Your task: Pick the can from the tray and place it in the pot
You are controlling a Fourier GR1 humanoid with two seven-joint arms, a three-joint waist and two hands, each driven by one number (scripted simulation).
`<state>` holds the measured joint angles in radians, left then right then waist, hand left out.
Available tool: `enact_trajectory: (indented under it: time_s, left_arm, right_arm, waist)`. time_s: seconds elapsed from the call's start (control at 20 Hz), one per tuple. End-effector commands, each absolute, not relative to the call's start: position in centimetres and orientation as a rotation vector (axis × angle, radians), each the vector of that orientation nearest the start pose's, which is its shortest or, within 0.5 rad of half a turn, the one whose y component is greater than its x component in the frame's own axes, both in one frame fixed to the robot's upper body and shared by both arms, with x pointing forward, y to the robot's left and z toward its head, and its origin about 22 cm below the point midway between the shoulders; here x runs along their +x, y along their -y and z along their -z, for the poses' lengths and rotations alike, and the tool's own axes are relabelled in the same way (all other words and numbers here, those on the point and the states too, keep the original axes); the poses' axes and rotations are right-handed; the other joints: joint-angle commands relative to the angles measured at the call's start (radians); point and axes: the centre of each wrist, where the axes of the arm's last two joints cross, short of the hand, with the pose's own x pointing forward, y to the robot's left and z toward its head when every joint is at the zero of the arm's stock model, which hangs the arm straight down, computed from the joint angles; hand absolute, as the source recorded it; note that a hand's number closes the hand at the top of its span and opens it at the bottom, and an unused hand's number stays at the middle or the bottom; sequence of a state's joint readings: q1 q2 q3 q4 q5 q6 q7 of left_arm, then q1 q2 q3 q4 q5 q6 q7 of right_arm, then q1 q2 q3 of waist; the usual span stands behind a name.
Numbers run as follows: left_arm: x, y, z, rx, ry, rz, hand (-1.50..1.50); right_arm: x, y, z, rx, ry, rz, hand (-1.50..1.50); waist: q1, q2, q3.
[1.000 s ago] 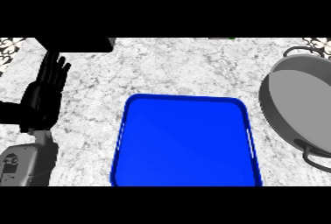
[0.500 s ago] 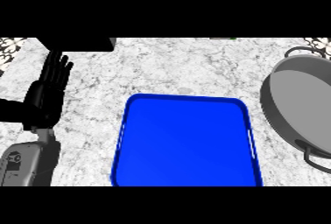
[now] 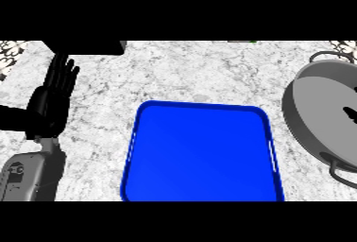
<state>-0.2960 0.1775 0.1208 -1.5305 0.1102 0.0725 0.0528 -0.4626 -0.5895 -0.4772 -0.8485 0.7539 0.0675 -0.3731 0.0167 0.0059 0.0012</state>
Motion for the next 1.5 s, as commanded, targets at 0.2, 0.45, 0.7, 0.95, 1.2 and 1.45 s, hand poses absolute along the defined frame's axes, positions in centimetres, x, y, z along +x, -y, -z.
enact_trajectory:
  time_s: [0.2,0.45,0.7,0.95,1.2,1.45]
  left_arm:
    - [30.7,-27.1,-9.1,0.102,1.770,-0.049,0.00]
    - [31.5,-26.3,-9.6,0.116,1.769,-0.053,0.00]
    - [31.2,-27.3,-7.6,0.122,1.769,-0.065,0.00]
    - [30.4,-27.3,-7.7,0.087,1.766,-0.029,0.00]
    - [30.8,-27.1,-7.6,0.091,1.774,-0.048,0.00]
    - [30.5,-27.0,-8.3,0.088,1.762,-0.029,0.00]
  right_arm:
    - [31.6,47.8,-6.6,-0.819,1.616,-0.642,-1.50]
    - [32.6,47.5,-7.9,-0.671,1.717,-0.386,-1.50]
    - [31.2,50.2,-8.8,-0.597,1.712,-0.149,-1.50]
    - [29.8,53.6,-10.6,-0.591,1.777,0.017,-1.50]
    - [26.6,57.2,-11.0,-0.599,1.796,0.109,-1.50]
    - [22.9,60.0,-11.6,-0.617,1.790,0.130,-1.50]
  waist:
    - [-0.008,-0.004,0.000]
    - [-0.016,-0.007,-0.001]
    - [-0.026,-0.007,-0.001]
    - [-0.005,-0.001,0.000]
    - [0.001,0.004,0.002]
    - [0.010,0.006,0.004]
